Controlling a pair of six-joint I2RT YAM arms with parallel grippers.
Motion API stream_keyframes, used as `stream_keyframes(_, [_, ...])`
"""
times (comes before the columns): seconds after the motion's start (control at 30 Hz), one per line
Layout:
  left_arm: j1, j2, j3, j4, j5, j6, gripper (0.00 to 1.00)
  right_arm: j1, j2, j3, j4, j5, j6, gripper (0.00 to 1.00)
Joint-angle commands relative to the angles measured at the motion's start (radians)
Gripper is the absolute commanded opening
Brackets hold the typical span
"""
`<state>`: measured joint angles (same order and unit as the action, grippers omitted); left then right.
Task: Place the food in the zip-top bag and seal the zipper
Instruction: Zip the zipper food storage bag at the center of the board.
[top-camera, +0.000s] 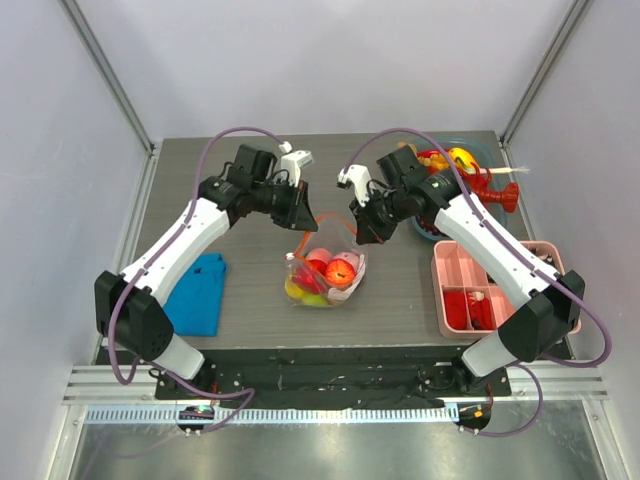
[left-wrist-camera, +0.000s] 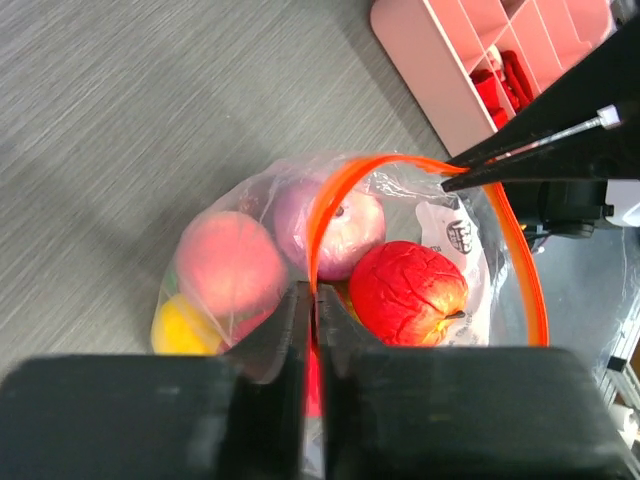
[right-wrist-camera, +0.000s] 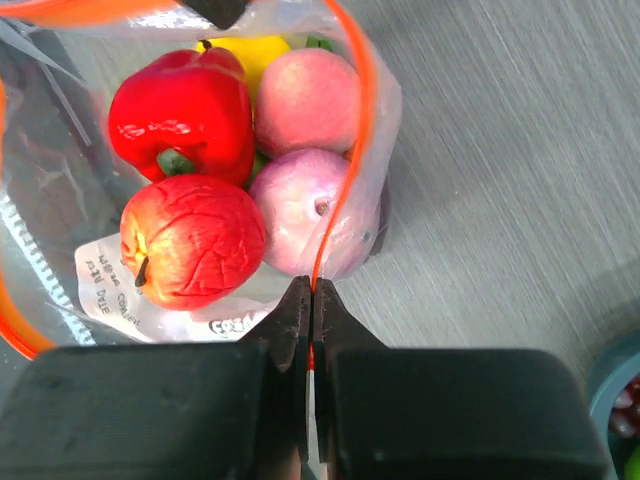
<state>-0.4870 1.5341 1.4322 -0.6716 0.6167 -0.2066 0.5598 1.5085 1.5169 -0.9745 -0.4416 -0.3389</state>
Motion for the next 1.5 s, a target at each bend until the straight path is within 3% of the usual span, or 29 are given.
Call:
stream_keyframes(0.0, [0.043,-0.051,0.048,-0.014,0.076,0.074,0.20,0.005,-0.014,0.042,-0.027,0.033,-0.008,0.01])
stream_keyframes(0.03, [0.088,-0.060,0.060,-0.038,0.137,0.090,0.24,0.005,-0.014,0.040,-0.024,0.038,-0.005,0.01])
stream_keyframes(0.07, [0.112,-0.074,0.066,-0.049,0.176,0.096,0.39,0.003,-0.014,0.039,-0.024,0.043,-0.003,0.01])
stream_keyframes(0.1, [0.142,-0.090,0.044,-0.039,0.196,0.055,0.47,0.003,-0.010,0.040,-0.026,0.046,-0.002,0.01])
stream_keyframes(0.13, [0.204,-0.121,0.021,0.015,0.254,0.038,0.50,0.005,-0.005,0.040,-0.024,0.049,-0.003,0.01])
stream_keyframes(0.2, [0.267,-0.239,-0.076,0.107,0.279,-0.013,0.77,0.005,0.002,0.043,-0.026,0.053,-0.005,0.01])
stream_keyframes(0.27, [0.338,-0.372,-0.131,0.179,0.262,-0.017,0.96,0.005,0.012,0.045,-0.026,0.055,-0.006,0.01])
stream_keyframes(0.33, [0.364,-0.461,-0.222,0.208,0.221,0.028,1.00,0.003,0.016,0.046,-0.029,0.055,-0.008,0.01])
stream_keyframes(0.43, [0.364,-0.664,-0.412,0.250,0.284,0.201,1.00,0.003,0.019,0.048,-0.026,0.052,-0.008,0.01])
stream_keyframes(0.5, [0.364,-0.805,-0.566,0.285,0.284,0.229,1.00,0.003,0.025,0.051,-0.024,0.050,-0.008,0.01])
stream_keyframes(0.6, [0.364,-0.873,-0.686,0.303,0.282,0.263,1.00,0.008,0.038,0.058,-0.027,0.047,-0.006,0.01])
stream_keyframes(0.77, [0.344,-0.821,-0.762,0.372,0.417,0.340,0.91,0.003,0.047,0.072,-0.033,0.041,-0.005,0.01])
stream_keyframes(0.83, [0.306,-0.798,-0.800,0.470,0.364,0.342,0.85,0.003,0.045,0.075,-0.033,0.037,-0.008,0.01])
stream_keyframes(1.03, [0.228,-0.769,-0.901,0.792,0.371,0.317,0.82,0.005,0.033,0.057,-0.033,0.029,-0.034,0.01])
stream_keyframes(1.3, [0.102,-0.655,-0.923,0.960,0.230,0.277,0.75,0.005,0.021,0.055,-0.029,0.009,-0.040,0.01])
stream_keyframes(1.4, [0.100,-0.628,-0.914,0.992,0.222,0.266,0.62,0.005,0.003,0.040,-0.017,0.001,-0.045,0.01])
stream_keyframes(1.47, [0.100,-0.623,-0.905,0.992,0.227,0.266,0.47,0.003,-0.004,0.031,-0.010,0.003,-0.046,0.01])
